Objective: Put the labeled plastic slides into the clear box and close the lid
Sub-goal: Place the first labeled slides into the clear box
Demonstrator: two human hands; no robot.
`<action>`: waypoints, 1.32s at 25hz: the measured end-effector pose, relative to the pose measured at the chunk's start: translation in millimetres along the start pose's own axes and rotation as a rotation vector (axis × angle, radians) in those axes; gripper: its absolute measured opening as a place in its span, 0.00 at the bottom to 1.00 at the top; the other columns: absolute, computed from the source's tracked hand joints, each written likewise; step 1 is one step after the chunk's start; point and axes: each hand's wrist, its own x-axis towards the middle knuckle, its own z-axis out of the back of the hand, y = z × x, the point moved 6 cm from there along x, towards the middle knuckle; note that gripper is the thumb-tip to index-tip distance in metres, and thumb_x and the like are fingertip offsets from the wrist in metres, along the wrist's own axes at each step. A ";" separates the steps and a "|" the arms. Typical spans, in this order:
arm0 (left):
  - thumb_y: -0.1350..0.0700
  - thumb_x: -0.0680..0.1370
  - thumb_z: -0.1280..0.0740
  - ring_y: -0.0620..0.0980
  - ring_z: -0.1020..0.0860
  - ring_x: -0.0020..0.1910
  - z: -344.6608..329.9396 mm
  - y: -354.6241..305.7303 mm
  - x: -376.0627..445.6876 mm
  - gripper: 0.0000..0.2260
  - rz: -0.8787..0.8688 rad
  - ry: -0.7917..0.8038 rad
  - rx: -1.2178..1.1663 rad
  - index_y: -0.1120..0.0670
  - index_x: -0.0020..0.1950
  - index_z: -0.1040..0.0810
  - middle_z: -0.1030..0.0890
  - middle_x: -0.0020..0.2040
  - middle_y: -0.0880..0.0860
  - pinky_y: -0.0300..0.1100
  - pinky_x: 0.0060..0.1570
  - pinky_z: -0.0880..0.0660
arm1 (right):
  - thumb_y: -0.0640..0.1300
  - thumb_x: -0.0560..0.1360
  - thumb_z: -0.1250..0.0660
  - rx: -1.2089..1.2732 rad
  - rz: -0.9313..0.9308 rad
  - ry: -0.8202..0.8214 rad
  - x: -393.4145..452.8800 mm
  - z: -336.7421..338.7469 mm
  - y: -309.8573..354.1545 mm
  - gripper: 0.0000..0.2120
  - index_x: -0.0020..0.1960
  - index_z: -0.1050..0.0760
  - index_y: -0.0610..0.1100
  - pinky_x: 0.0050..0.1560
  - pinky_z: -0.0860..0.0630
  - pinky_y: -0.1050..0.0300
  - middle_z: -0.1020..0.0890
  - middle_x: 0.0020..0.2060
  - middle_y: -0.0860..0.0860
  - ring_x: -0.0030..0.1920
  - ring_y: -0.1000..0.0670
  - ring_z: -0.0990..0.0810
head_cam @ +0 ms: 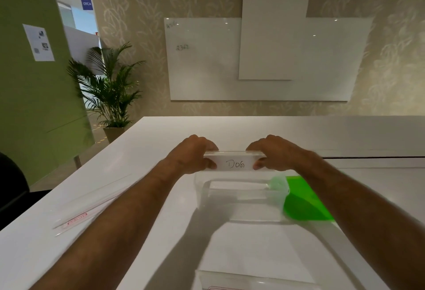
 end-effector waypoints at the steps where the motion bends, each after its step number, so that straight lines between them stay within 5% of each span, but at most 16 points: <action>1: 0.55 0.71 0.23 0.53 0.20 0.54 -4.9 -0.5 5.1 0.18 0.003 0.038 0.032 0.52 0.60 0.17 0.15 0.55 0.51 0.50 0.54 0.23 | 0.48 0.71 0.28 0.013 -0.011 0.021 3.1 -5.3 -3.5 0.18 0.60 0.24 0.54 0.52 0.26 0.52 0.18 0.53 0.52 0.51 0.48 0.22; 8: 0.52 0.69 0.23 0.53 0.23 0.51 -41.1 9.5 30.8 0.18 0.088 0.232 0.146 0.51 0.58 0.20 0.21 0.54 0.53 0.44 0.46 0.26 | 0.43 0.74 0.32 -0.004 -0.035 0.168 21.7 -41.1 -13.9 0.18 0.63 0.25 0.50 0.56 0.27 0.52 0.21 0.58 0.49 0.58 0.46 0.24; 13: 0.52 0.68 0.21 0.52 0.25 0.48 -69.8 12.0 38.8 0.20 0.093 0.337 0.229 0.52 0.57 0.22 0.22 0.56 0.52 0.43 0.44 0.29 | 0.45 0.72 0.29 -0.069 -0.061 0.250 29.3 -60.7 -14.9 0.18 0.61 0.24 0.49 0.48 0.27 0.55 0.22 0.56 0.47 0.54 0.45 0.22; 20: 0.55 0.68 0.21 0.54 0.22 0.52 -99.3 12.9 40.8 0.21 0.079 0.466 0.273 0.53 0.58 0.22 0.22 0.57 0.54 0.43 0.44 0.28 | 0.48 0.71 0.27 -0.139 -0.078 0.306 33.0 -89.7 -14.8 0.24 0.65 0.28 0.49 0.50 0.31 0.55 0.26 0.61 0.46 0.59 0.43 0.25; 33: 0.57 0.71 0.25 0.57 0.22 0.56 -108.1 9.5 38.4 0.21 0.062 0.480 0.388 0.53 0.62 0.24 0.23 0.60 0.56 0.44 0.46 0.28 | 0.47 0.74 0.33 -0.153 -0.079 0.318 34.1 -99.6 -14.4 0.21 0.66 0.29 0.49 0.56 0.27 0.52 0.26 0.63 0.46 0.61 0.43 0.25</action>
